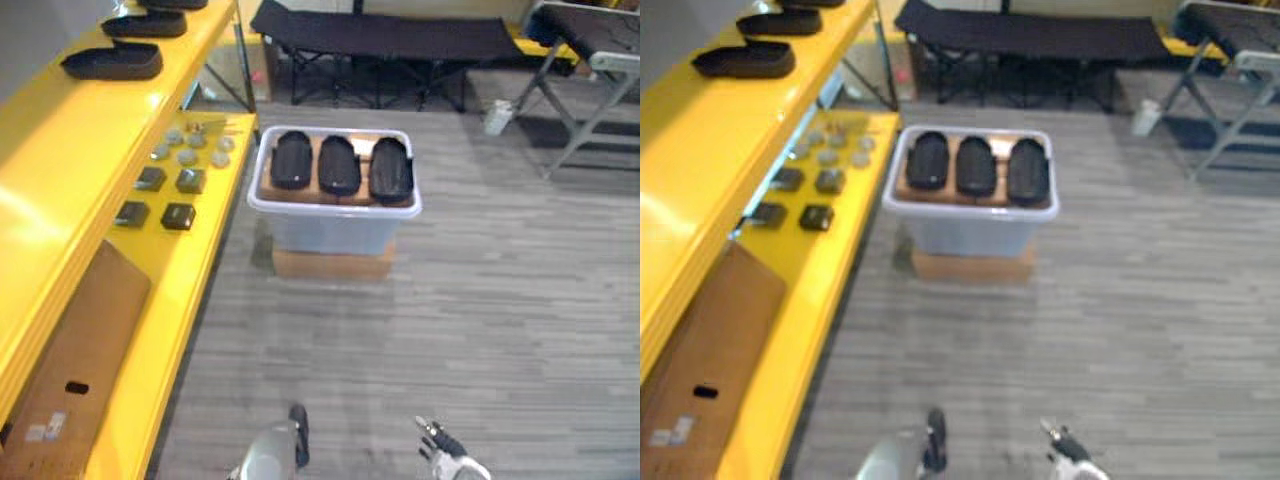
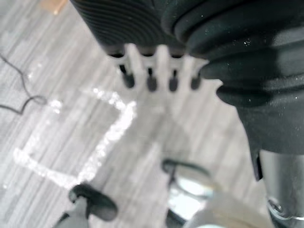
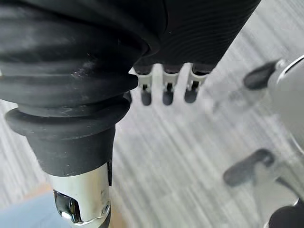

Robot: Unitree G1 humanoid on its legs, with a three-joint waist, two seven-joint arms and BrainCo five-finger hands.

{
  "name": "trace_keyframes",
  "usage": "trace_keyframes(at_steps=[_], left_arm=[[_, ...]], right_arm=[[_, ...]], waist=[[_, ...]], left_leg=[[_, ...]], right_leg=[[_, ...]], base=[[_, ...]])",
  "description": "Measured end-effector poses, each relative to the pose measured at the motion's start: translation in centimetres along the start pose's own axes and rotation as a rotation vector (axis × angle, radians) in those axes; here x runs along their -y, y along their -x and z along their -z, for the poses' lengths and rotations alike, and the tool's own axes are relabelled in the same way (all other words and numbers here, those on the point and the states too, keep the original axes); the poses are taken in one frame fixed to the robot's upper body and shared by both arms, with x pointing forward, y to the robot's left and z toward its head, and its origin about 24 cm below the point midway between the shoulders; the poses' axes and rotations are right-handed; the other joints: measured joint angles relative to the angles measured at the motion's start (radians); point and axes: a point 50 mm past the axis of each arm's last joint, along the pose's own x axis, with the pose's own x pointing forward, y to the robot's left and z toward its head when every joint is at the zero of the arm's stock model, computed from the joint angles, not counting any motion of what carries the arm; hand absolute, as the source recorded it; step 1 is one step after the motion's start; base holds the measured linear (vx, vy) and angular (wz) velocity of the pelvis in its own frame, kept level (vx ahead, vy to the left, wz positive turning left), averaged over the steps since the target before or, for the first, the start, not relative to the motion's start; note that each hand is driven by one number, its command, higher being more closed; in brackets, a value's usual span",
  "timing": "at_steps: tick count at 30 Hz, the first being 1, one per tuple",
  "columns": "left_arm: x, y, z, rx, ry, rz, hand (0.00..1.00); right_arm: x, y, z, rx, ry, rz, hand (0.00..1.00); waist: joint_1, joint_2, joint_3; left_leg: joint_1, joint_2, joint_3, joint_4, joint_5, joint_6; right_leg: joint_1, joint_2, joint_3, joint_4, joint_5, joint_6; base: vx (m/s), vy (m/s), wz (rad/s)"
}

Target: Walk over and take plastic housings, then place them on the shelf

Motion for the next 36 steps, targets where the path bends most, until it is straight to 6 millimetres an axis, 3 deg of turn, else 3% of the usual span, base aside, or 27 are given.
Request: trace_keyframes(at_steps=[1,2,3,5,7,8,10,12,14,15,16,17,18,20,22,24,25,26,29,31,35,36], left_arm=[[0.0,0.0,-0.2,0.012,-0.031,-0.007,0.00],[0.0,0.0,-0.3,0.018,-0.042,-0.010,0.00],[0.0,0.0,-0.7,0.038,-0.068,-0.016,0.00],[0.3,0.1,-2.3,0.089,-0.073,-0.013,0.00],[1.3,0.3,-4.4,0.154,-0.074,0.013,0.00],[2.0,0.5,-5.6,0.188,-0.069,0.035,0.00],[2.6,0.7,-6.7,0.215,-0.042,0.064,0.00],[3.2,0.8,-7.0,0.229,-0.031,0.086,0.00],[3.8,1.0,-7.3,0.240,-0.028,0.100,0.00],[4.4,0.8,-6.4,0.213,-0.008,0.108,0.00],[5.2,0.7,-4.9,0.166,0.055,0.124,0.00],[5.5,0.7,-4.8,0.165,0.090,0.135,0.00],[5.7,0.8,-5.2,0.176,0.113,0.127,0.00],[5.6,0.7,-4.8,0.155,0.116,0.109,0.00],[5.7,0.8,-4.9,0.155,0.118,0.114,0.00],[5.7,0.8,-5.0,0.160,0.112,0.118,0.00],[5.7,0.8,-5.0,0.161,0.110,0.122,0.00],[5.3,0.7,-5.1,0.163,0.107,0.121,0.00],[4.1,0.7,-5.4,0.176,0.056,0.087,0.00],[3.8,0.7,-6.0,0.191,0.017,0.074,0.00],[3.7,0.8,-6.3,0.202,-0.043,0.056,0.00],[3.8,0.8,-6.3,0.204,-0.055,0.056,0.00]], right_arm=[[-0.2,0.0,0.3,-0.014,-0.005,-0.003,0.00],[-0.2,0.0,0.8,-0.033,-0.011,-0.002,0.00],[0.2,0.3,1.5,-0.047,-0.019,0.008,0.00],[0.7,0.4,1.2,-0.036,-0.016,0.012,0.00],[0.7,0.4,0.9,-0.011,-0.021,0.006,0.00],[0.7,0.4,0.6,0.008,-0.032,0.006,0.00],[1.1,0.5,0.8,0.006,-0.039,0.018,0.00],[2.0,0.9,1.9,-0.028,-0.032,0.046,0.00],[2.7,1.5,3.9,-0.096,-0.052,0.075,0.00],[3.7,1.8,4.0,-0.112,-0.061,0.113,0.00],[4.3,2.0,4.1,-0.123,-0.057,0.138,0.00],[4.5,2.0,4.0,-0.122,-0.055,0.145,0.00],[4.7,2.0,3.8,-0.119,-0.052,0.155,0.00],[5.0,2.1,3.7,-0.120,-0.048,0.170,0.00],[4.9,1.9,3.4,-0.114,-0.039,0.167,0.00],[4.7,1.7,2.3,-0.073,-0.035,0.163,0.00],[4.4,1.4,1.6,-0.047,-0.036,0.157,0.00],[4.3,1.4,1.4,-0.035,-0.031,0.155,0.00],[2.9,1.2,2.4,-0.064,0.020,0.107,0.00],[2.9,1.3,2.7,-0.076,0.082,0.099,0.00],[2.2,1.3,2.6,-0.057,0.270,-0.012,0.00],[0.8,1.1,2.0,-0.020,0.448,-0.119,0.00]], waist=[[0.001,-0.002,0.001],[-0.006,-0.004,0.002],[-0.009,-0.002,0.002],[-0.012,0.007,0.005],[-0.024,0.022,0.008],[-0.037,0.032,0.008],[-0.046,0.036,0.004],[-0.063,0.022,-0.004],[-0.063,0.003,-0.017],[-0.064,0.033,-0.024],[-0.061,0.076,-0.040],[-0.063,0.086,-0.045],[-0.062,0.089,-0.038],[-0.062,0.100,-0.031],[-0.051,0.093,-0.034],[-0.047,0.089,-0.035],[-0.045,0.090,-0.035],[-0.029,0.089,-0.035],[-0.035,0.023,-0.061],[-0.036,0.000,-0.059],[-0.039,-0.012,-0.063],[-0.038,-0.013,-0.063]], left_leg=[[0.058,-0.009,0.004,-0.046,-0.006,-0.002],[0.096,-0.015,0.008,-0.070,-0.009,-0.007],[0.149,-0.018,0.014,-0.091,-0.016,-0.011],[0.215,-0.010,0.020,-0.095,-0.038,-0.033],[0.246,0.025,0.006,-0.091,-0.074,-0.036],[0.259,0.054,-0.004,-0.082,-0.094,-0.051],[0.287,0.091,-0.008,-0.069,-0.128,-0.086],[0.308,0.106,-0.037,-0.037,-0.174,-0.119],[0.314,0.114,-0.063,-0.014,-0.221,-0.153],[0.328,0.162,-0.068,-0.005,-0.245,-0.180],[0.317,0.206,-0.064,0.053,-0.246,-0.198],[0.257,0.232,-0.070,0.177,-0.227,-0.216],[0.162,0.270,-0.094,0.385,-0.189,-0.210],[0.108,0.307,-0.083,0.559,-0.191,-0.210],[0.097,0.277,-0.044,0.497,-0.193,-0.206],[0.081,0.201,-0.033,0.278,-0.188,-0.212],[0.070,0.162,-0.034,0.106,-0.147,-0.211],[0.079,0.142,-0.031,0.008,-0.007,-0.146],[0.139,0.078,-0.008,-0.126,0.038,-0.116],[0.145,0.053,-0.011,-0.154,0.047,-0.107],[0.182,0.016,-0.035,-0.226,0.059,-0.089],[0.193,0.011,-0.043,-0.242,0.062,-0.085]], right_leg=[[-0.099,-0.029,0.004,0.230,0.013,0.070],[-0.167,-0.047,-0.005,0.365,-0.037,0.085],[-0.219,-0.065,-0.035,0.413,-0.090,0.063],[-0.260,-0.070,-0.115,0.276,-0.143,0.031],[-0.311,-0.035,-0.130,0.128,-0.131,0.043],[-0.357,-0.018,-0.130,0.050,-0.097,0.061],[-0.399,-0.004,-0.119,-0.031,-0.012,0.055],[-0.414,-0.009,-0.106,-0.044,0.055,0.048],[-0.410,-0.008,-0.100,-0.056,0.130,0.010],[-0.415,0.027,-0.115,-0.008,0.130,-0.016],[-0.413,0.067,-0.128,0.006,0.085,-0.036],[-0.406,0.077,-0.143,0.011,0.065,-0.047],[-0.363,0.091,-0.150,-0.002,0.038,-0.053],[-0.239,0.113,-0.174,-0.069,0.035,-0.066],[-0.140,0.109,-0.171,-0.138,0.035,-0.066],[-0.095,0.091,-0.164,-0.185,0.040,-0.057],[-0.085,0.089,-0.154,-0.209,0.043,-0.050],[-0.078,0.090,-0.133,-0.215,0.038,-0.038],[-0.082,0.040,-0.131,-0.225,0.025,-0.007],[-0.082,0.018,-0.144,-0.224,0.019,0.004],[-0.070,-0.010,-0.175,-0.214,0.018,0.016],[-0.066,-0.014,-0.185,-0.203,0.023,0.025]], base=[[0.30,0.109,-0.21],[0.36,0.112,-0.15],[0.29,0.075,-0.06],[0.28,0.020,-0.02],[0.30,-0.063,0.11],[0.33,-0.100,0.12],[0.28,-0.140,0.14],[0.36,-0.247,0.36],[0.46,-0.361,0.36],[0.57,-0.386,0.14],[0.55,-0.378,0.12],[0.44,-0.291,0.16],[0.33,-0.258,0.23],[0.42,-0.247,0.23],[0.39,-0.168,-0.01],[0.31,-0.053,-0.20],[0.31,0.044,-0.43],[0.36,0.079,-0.47],[0.32,0.087,-0.08],[0.19,0.064,0.16],[0.18,0.077,0.26],[0.15,0.066,0.21]])
